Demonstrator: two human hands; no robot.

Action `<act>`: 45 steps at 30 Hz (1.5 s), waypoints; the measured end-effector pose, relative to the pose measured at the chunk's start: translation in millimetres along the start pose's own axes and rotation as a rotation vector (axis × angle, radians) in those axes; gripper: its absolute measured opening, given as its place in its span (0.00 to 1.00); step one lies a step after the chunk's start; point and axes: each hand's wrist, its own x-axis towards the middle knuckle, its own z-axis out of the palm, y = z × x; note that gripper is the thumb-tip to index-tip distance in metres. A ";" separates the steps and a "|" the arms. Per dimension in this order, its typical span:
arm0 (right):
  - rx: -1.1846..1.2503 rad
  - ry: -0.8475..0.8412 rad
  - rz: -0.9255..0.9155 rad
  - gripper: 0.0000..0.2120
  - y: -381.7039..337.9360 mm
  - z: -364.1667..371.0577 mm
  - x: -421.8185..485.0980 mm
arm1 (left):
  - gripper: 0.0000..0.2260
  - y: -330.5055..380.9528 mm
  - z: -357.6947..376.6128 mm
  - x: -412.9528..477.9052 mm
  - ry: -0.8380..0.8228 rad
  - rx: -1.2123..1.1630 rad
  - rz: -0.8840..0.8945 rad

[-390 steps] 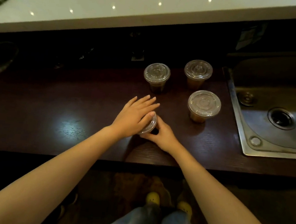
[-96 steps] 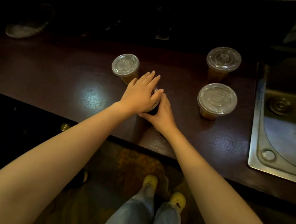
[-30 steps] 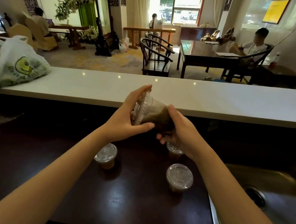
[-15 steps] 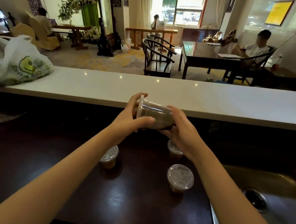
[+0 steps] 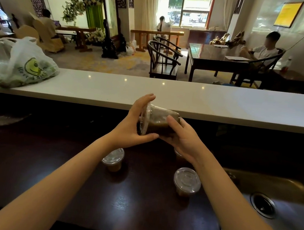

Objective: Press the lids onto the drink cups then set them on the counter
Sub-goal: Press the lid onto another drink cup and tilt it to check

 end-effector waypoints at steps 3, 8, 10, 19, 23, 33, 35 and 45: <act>-0.216 0.050 -0.023 0.25 -8.4 -5.9 6.0 | 0.41 -8.3 -2.6 -1.2 -0.022 -0.097 -0.167; -0.651 0.081 -0.053 0.33 -34.6 -2.3 31.6 | 0.34 -27.1 6.0 15.8 0.079 0.103 -0.221; -0.786 0.083 -0.067 0.34 -48.5 4.1 46.3 | 0.31 -29.9 12.3 24.9 0.136 0.086 -0.250; -1.046 0.052 0.084 0.33 -81.6 7.1 98.8 | 0.34 -51.2 19.1 65.4 0.152 -0.200 -0.531; -1.057 0.057 0.138 0.34 -89.7 4.0 108.6 | 0.34 -48.1 14.8 78.5 0.124 -0.250 -0.558; -0.627 0.163 0.092 0.28 -91.0 1.1 82.5 | 0.31 -31.6 3.6 67.5 0.122 -1.110 -0.736; -0.479 0.174 0.035 0.22 -79.6 1.5 69.0 | 0.35 -27.7 2.9 61.8 0.005 -1.251 -0.800; -0.227 0.095 0.143 0.23 -68.3 2.9 33.6 | 0.11 9.1 -34.0 90.6 -0.102 -0.727 -0.779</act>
